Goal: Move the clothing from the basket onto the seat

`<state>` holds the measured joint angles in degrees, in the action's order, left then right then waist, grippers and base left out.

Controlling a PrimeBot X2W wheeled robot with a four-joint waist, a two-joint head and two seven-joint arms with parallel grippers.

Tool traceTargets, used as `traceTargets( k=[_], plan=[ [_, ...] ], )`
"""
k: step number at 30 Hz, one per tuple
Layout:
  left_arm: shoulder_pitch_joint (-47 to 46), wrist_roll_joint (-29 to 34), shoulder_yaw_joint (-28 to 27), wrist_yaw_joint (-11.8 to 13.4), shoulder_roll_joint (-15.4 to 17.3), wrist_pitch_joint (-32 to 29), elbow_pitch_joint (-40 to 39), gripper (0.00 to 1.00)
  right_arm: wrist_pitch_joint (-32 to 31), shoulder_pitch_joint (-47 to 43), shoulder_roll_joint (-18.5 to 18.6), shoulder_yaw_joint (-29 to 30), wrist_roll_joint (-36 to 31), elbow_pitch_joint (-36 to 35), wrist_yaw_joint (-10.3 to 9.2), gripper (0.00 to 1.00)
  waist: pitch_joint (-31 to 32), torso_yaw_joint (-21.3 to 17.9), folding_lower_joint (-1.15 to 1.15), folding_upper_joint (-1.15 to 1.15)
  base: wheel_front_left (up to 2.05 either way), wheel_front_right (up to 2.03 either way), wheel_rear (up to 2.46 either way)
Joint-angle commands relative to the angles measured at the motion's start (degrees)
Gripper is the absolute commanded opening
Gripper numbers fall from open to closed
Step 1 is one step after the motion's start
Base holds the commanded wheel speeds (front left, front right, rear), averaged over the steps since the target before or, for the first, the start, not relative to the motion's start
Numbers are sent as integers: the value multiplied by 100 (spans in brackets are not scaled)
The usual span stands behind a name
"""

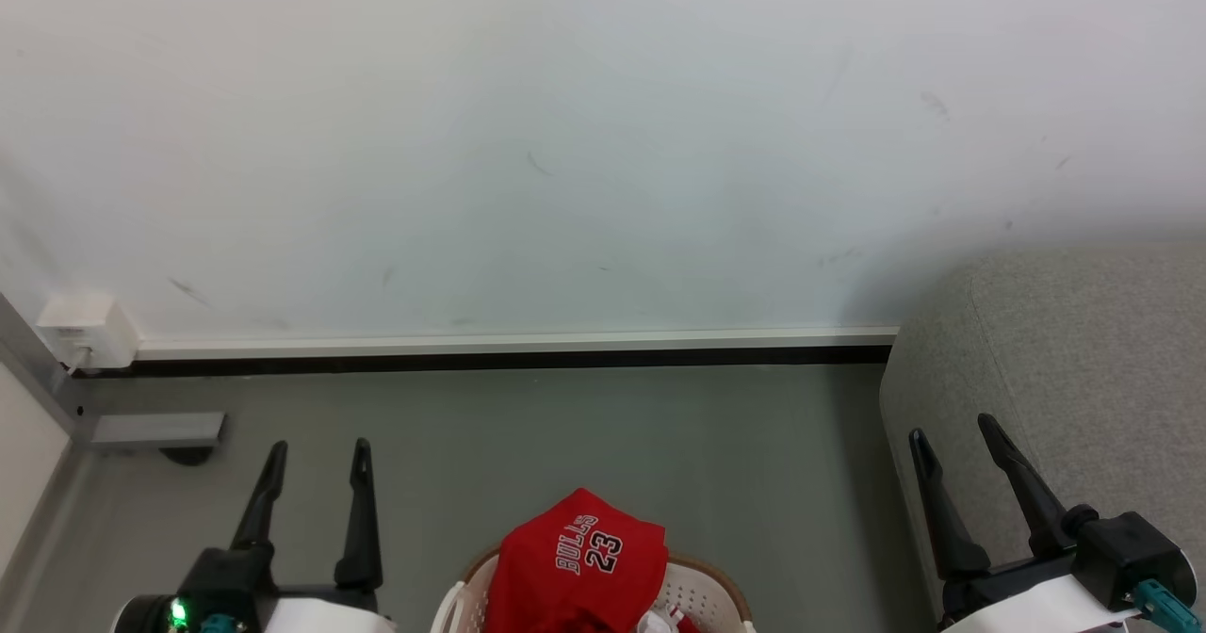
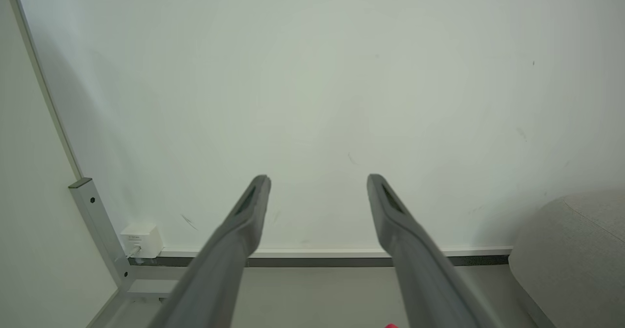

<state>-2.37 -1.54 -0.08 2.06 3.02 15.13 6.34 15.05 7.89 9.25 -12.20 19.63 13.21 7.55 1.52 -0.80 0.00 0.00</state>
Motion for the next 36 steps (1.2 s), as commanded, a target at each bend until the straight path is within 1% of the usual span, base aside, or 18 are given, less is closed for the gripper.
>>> traceTargets(
  k=[1, 17, 26, 29, 34, 36],
  plan=[
    [2, 16, -28, -10, 17, 5, 4, 100, 18, 38, 36, 7, -2, 24, -12, 100, -3, 0, 0, 0, 0, 0, 0],
    [-9, -103, -41, -22, 4, 4, -29, 100, 18, 66, 58, 53, -1, 16, -12, 100, -60, -61, 0, 0, 0, 0, 0],
    [-49, -201, 18, -103, -3, 4, 18, 100, 18, 123, 92, 122, -24, -33, -12, 100, -222, -250, 0, 0, 0, 0, 0],
    [-93, -259, 34, -138, -3, 4, 89, 100, 18, 135, 103, 160, -26, -72, -12, 100, -347, -324, 0, 0, 0, 0, 0],
    [-305, -340, 97, -118, -4, 4, 278, 100, 18, 266, 108, 215, -43, -183, -12, 100, -757, -436, 0, 0, 0, 0, 0],
    [-407, -369, 135, -145, -4, 4, 427, 100, 18, 312, 112, 216, -60, -221, -12, 100, -938, -488, 0, 0, 0, 0, 0]
  ],
)
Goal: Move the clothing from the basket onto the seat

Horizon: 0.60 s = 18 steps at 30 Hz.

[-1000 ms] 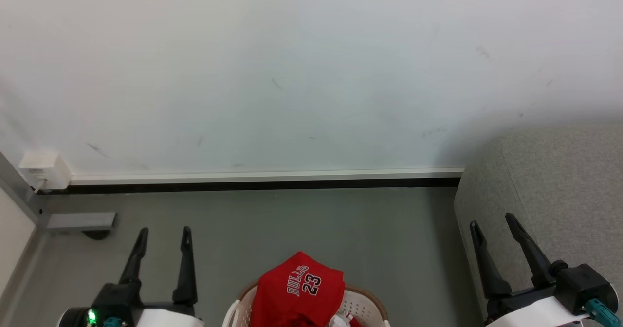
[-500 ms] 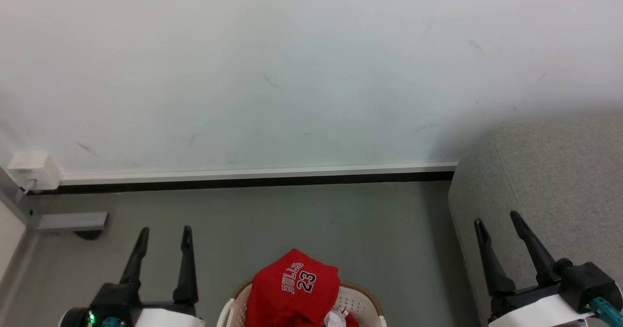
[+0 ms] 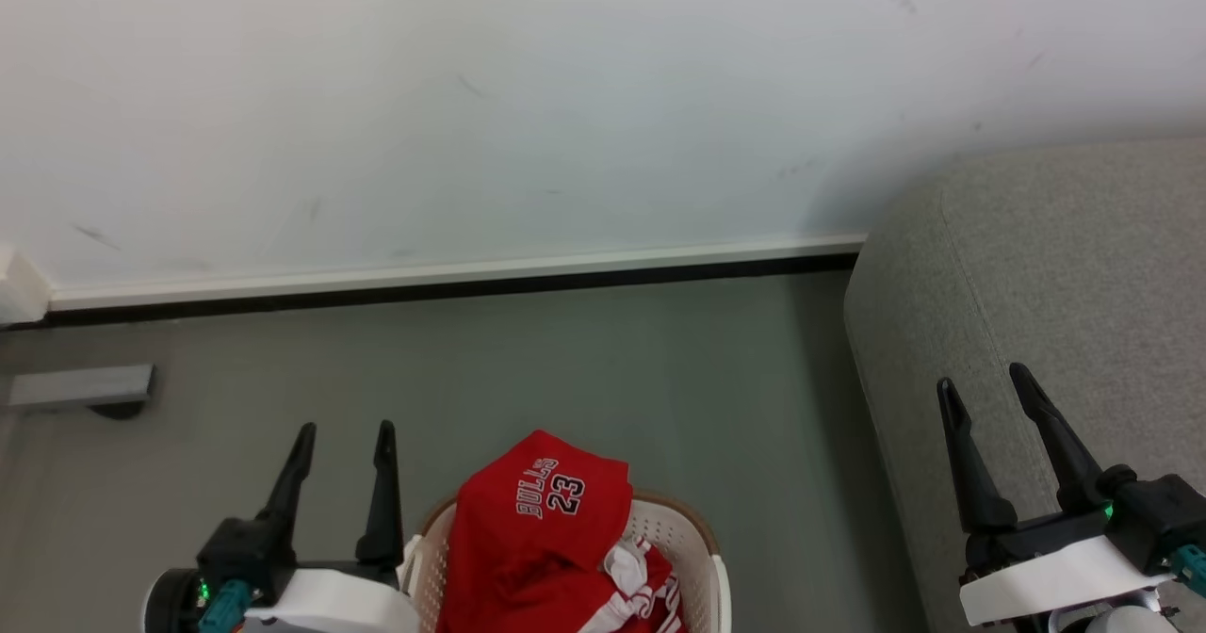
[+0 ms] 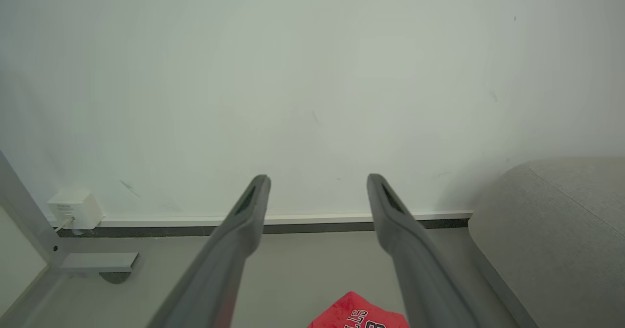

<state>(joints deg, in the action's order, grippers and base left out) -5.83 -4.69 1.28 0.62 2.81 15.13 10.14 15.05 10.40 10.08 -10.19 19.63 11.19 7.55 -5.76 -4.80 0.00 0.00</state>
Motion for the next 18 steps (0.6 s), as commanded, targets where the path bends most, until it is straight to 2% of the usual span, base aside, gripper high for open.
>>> traceTargets(
  k=[1, 18],
  plan=[
    [-110, -91, 21, -23, 18, 4, 153, 100, 17, 97, 33, 8, -65, -44, -12, 100, -304, -117, 0, 0, 0, 0, 0],
    [-1200, -397, 236, -573, 30, 4, 2604, 100, 10, 603, -36, 0, -74, -345, -12, 100, -1273, -721, 0, 0, 0, 0, 0]
  ],
)
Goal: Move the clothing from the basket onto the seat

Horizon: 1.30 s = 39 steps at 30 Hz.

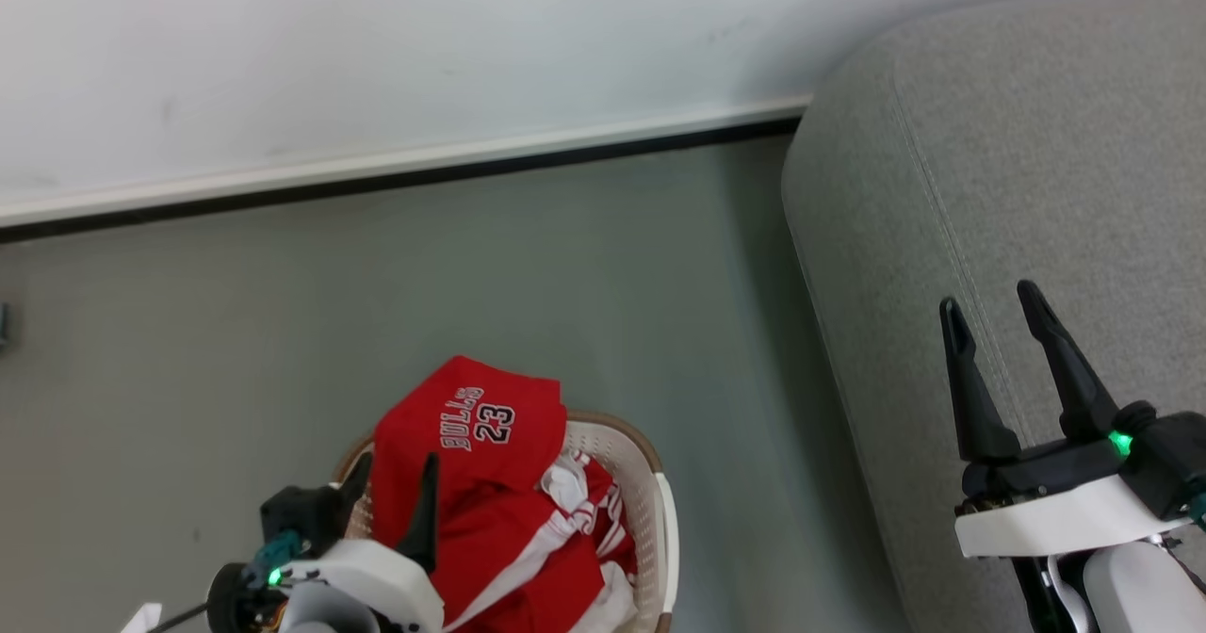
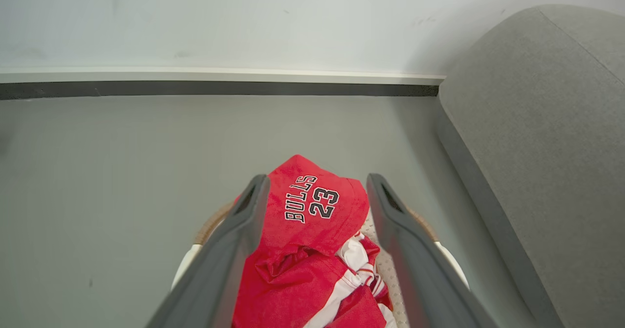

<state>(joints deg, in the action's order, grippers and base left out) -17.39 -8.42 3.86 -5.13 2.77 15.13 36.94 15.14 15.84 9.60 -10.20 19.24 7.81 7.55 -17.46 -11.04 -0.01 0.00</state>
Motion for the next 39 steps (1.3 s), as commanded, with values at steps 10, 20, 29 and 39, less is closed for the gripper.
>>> traceTargets(
  k=[10, 20, 29, 39],
  plan=[
    [-1088, -152, 264, -199, 201, -9, 1624, 100, -2, 408, -119, 55, 204, -457, -12, 100, -988, -411, 1, 0, 0, 0, 0],
    [-2169, -511, 739, -237, 456, -409, 2930, 100, -3, 844, -294, 188, 371, -1186, -12, 100, -2114, -764, 1, 0, 0, 0, 0],
    [-2810, -721, 1205, -239, 836, -657, 3318, 100, -2, 1155, -506, 174, 530, -1660, -12, 100, -2934, -1073, 1, 0, 0, 0, 0],
    [-3521, -904, 1421, -239, 1167, -1045, 3513, 100, -3, 1362, -534, 304, 674, -2273, -12, 100, -3667, -1246, 1, 0, 0, 0, 0]
  ],
)
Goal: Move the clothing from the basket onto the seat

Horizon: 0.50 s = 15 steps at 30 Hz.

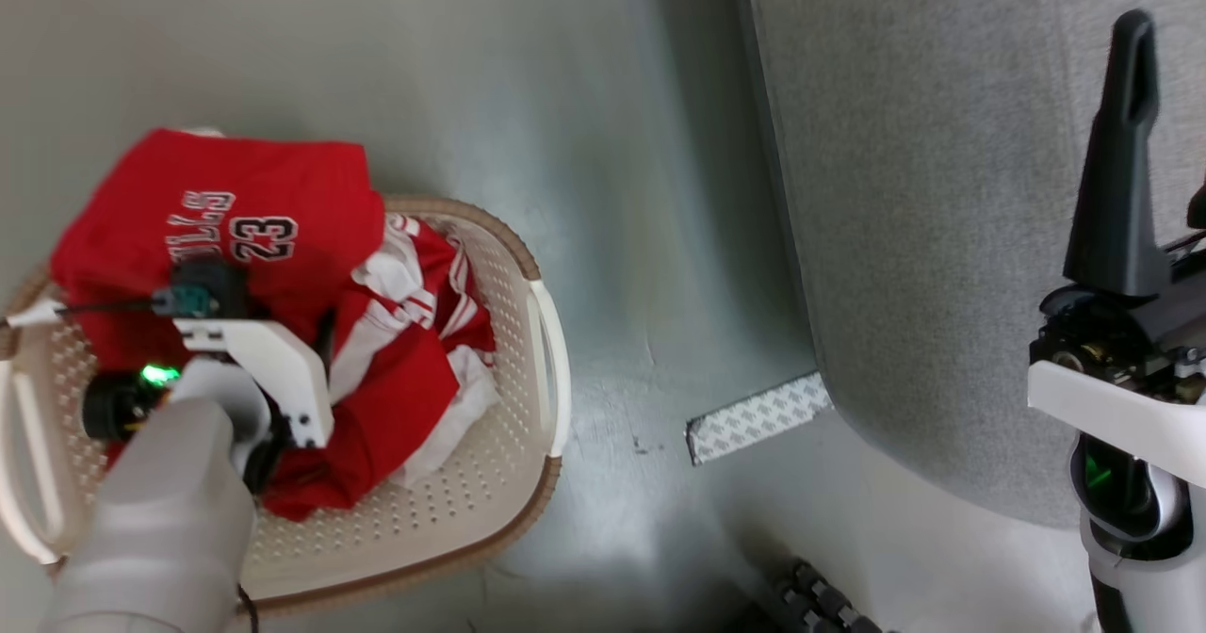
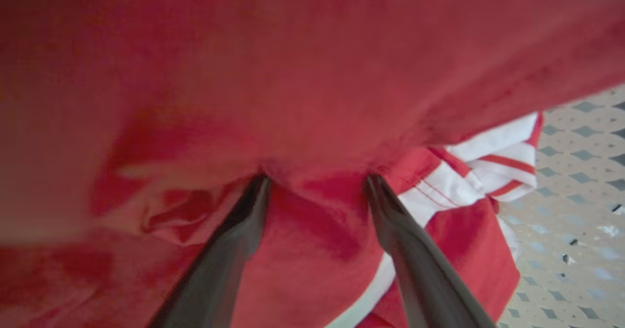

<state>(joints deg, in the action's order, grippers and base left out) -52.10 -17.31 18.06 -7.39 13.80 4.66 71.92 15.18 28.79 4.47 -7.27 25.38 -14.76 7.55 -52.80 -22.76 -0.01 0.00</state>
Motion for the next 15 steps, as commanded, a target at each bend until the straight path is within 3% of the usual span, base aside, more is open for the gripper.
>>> traceTargets(
  k=[1, 14, 15],
  plan=[
    [-102, -3, 27, -12, 81, -19, 31, 100, -6, 61, -24, 26, 61, -53, -12, 100, -171, -70, 1, 0, 0, 0, 0],
    [-272, 121, 508, -14, 91, -1178, 197, 100, -6, -221, -71, 211, -48, -212, -12, 100, -298, -42, 1, 0, 0, 0, 0],
    [-275, 102, 523, -13, 91, -1193, 199, 43, -6, -223, -76, 209, -62, -205, -12, 100, -295, -44, 1, 0, 0, 0, 0]
  ],
)
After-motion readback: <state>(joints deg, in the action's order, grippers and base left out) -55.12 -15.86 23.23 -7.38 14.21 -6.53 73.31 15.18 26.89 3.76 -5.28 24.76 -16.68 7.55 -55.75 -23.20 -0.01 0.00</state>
